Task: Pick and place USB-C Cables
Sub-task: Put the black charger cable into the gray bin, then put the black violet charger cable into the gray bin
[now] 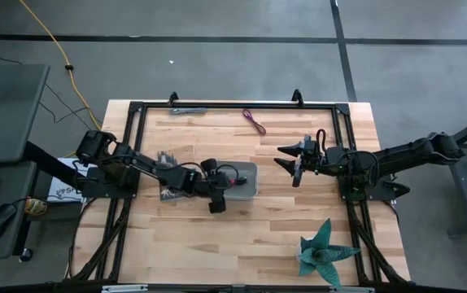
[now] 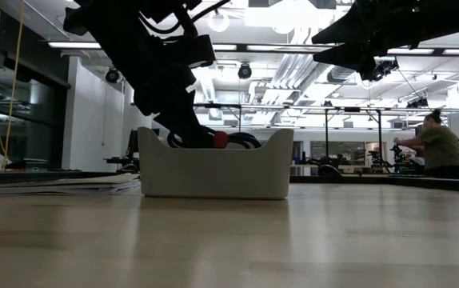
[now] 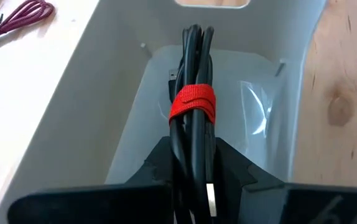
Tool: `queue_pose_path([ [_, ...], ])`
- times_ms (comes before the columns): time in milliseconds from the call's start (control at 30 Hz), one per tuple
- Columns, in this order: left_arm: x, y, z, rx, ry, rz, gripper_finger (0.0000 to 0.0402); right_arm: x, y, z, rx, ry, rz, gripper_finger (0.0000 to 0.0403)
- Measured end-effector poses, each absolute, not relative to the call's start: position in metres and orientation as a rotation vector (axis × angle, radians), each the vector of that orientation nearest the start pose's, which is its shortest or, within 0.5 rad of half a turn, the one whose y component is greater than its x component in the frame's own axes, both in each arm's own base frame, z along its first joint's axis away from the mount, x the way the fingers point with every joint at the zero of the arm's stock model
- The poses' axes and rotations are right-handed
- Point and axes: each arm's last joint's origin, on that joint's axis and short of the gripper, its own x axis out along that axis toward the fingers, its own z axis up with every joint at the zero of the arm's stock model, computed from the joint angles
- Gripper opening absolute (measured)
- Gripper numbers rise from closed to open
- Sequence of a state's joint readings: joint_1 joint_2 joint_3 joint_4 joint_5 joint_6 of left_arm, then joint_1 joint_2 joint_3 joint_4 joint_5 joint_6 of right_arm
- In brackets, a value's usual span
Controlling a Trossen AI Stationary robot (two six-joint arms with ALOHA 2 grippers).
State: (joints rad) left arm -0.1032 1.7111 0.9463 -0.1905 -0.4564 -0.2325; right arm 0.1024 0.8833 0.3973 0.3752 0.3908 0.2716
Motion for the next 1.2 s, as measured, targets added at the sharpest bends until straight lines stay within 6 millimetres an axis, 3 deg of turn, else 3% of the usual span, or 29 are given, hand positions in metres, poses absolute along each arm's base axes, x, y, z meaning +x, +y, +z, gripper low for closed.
queue_pose_path([
  [800,0.3294,-0.0220,0.1624,0.042,0.866,0.431,0.0120,0.1912,0.0086,0.2356,0.233,0.070,-0.301,0.0206],
  [1200,0.3291,-0.0203,0.1630,0.054,0.848,0.493,0.0227,0.1912,0.0086,0.2356,0.233,0.070,-0.300,0.0206],
])
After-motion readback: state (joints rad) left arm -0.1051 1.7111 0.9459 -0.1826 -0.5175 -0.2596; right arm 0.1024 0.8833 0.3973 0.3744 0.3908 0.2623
